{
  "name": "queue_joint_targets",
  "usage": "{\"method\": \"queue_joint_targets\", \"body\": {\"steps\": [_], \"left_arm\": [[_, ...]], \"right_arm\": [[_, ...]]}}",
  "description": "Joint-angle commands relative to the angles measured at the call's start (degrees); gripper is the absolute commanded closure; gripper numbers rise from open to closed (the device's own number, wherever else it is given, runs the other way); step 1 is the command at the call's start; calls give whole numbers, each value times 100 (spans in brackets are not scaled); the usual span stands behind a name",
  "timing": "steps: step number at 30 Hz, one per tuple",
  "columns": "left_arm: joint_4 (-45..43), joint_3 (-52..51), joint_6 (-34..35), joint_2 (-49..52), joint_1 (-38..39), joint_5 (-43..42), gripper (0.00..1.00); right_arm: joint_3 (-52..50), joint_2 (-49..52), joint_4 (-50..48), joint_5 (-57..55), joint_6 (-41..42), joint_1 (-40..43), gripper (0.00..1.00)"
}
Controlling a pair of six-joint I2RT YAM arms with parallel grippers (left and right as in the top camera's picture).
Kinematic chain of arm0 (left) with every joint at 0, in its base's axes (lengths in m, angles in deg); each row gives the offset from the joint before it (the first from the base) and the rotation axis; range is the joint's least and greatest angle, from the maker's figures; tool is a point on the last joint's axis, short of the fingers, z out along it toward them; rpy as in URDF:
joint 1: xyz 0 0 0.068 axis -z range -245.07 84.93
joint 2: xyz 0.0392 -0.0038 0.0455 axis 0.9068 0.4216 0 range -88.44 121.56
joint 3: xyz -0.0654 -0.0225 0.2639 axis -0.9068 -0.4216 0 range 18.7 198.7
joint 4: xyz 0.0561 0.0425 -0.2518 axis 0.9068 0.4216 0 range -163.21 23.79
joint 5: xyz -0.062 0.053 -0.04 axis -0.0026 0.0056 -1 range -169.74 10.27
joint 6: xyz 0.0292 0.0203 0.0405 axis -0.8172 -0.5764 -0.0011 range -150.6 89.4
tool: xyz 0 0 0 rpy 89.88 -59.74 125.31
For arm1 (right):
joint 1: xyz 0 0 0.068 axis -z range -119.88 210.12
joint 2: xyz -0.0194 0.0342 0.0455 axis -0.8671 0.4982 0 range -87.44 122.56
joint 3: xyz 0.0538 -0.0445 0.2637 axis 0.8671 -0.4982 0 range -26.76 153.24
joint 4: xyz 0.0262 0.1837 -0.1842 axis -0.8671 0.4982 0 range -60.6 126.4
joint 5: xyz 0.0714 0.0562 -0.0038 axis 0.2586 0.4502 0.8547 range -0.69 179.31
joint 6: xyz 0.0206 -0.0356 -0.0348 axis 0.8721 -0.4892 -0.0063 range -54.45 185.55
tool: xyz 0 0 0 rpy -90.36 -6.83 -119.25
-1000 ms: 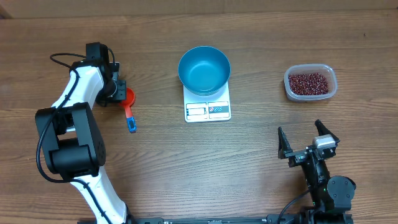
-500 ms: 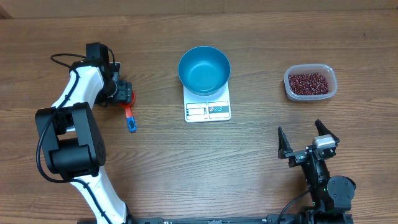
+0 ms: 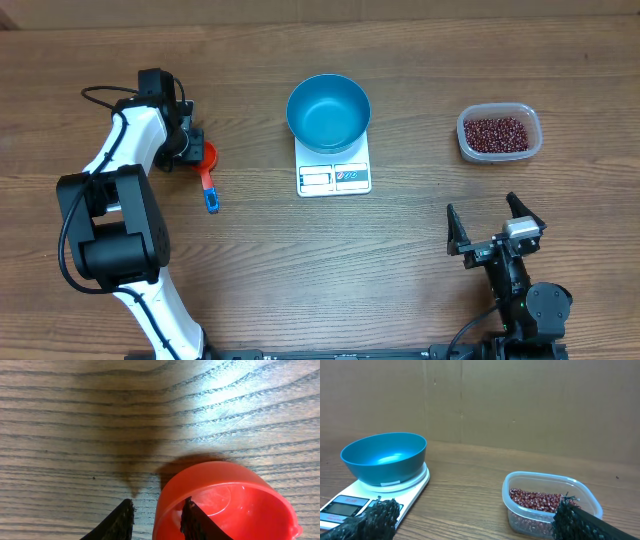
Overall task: Scoop item into bowl and weigh 150g on scale
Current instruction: 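Close the left gripper on the red scoop's rim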
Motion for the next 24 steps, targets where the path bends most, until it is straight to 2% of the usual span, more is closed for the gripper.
{"method": "queue_joint_targets", "body": {"steps": [1, 3, 11, 24], "left_arm": [[2, -7, -55, 70, 48, -74, 65], [7, -9, -55, 70, 48, -74, 61], [48, -9, -55, 70, 48, -72, 58], [50, -20, -55, 111, 48, -70, 57]], "right_arm": [[-57, -57, -22, -59, -4, -26, 0], [-57, -57, -22, -59, -4, -26, 0], [-57, -57, -22, -59, -4, -26, 0], [-57, -57, -20, -59, -4, -26, 0]]}}
